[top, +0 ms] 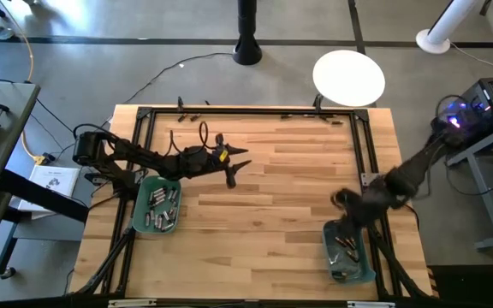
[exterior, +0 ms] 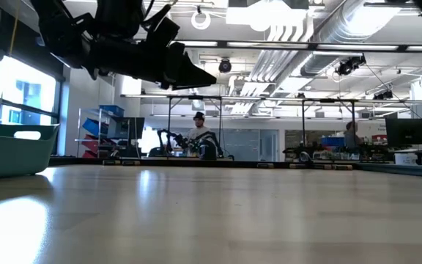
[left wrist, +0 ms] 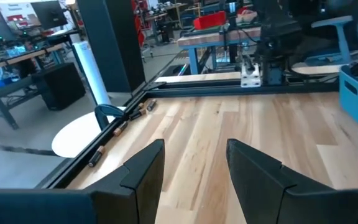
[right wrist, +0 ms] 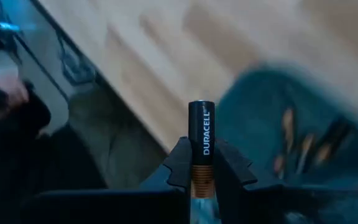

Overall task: Sort batteries
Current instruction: Put the black battery into the blue bin

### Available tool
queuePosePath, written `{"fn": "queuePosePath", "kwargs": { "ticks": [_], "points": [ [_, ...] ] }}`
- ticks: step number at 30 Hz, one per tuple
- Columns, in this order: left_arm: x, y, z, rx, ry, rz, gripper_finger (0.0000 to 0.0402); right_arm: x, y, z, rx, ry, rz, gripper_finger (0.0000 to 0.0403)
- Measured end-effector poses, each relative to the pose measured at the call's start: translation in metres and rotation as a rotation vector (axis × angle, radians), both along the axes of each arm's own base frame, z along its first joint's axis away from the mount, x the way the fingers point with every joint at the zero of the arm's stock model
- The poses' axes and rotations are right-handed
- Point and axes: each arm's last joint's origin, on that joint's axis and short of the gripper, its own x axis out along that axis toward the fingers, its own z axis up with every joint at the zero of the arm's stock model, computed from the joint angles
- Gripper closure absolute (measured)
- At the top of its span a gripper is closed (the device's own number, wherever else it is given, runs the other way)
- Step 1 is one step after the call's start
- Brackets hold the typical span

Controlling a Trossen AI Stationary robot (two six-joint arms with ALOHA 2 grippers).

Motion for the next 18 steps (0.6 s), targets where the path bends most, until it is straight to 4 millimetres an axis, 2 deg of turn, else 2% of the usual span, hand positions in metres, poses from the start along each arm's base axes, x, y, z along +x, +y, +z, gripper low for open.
{"fn": "queuePosePath", "kwargs": {
  "ticks": [5,10,13,18],
  "points": [
    [-0.001,0.004,0.000,0.001,-0.002,0.021,0.0234,-0.008,0.044,-0.020,0.035,0.184,-0.053,0.0380],
    [-0.001,0.006,0.000,0.003,-0.004,0.044,0.0234,-0.011,0.076,-0.047,-0.030,0.309,-0.093,0.0380],
    [-0.001,0.006,0.001,-0.012,-0.013,0.047,0.0234,-0.007,0.085,-0.061,-0.088,0.344,-0.084,0.0380],
    [-0.001,0.006,0.001,-0.028,-0.018,0.048,0.0234,-0.001,0.090,-0.084,-0.213,0.418,-0.067,0.0380]
  ]
}}
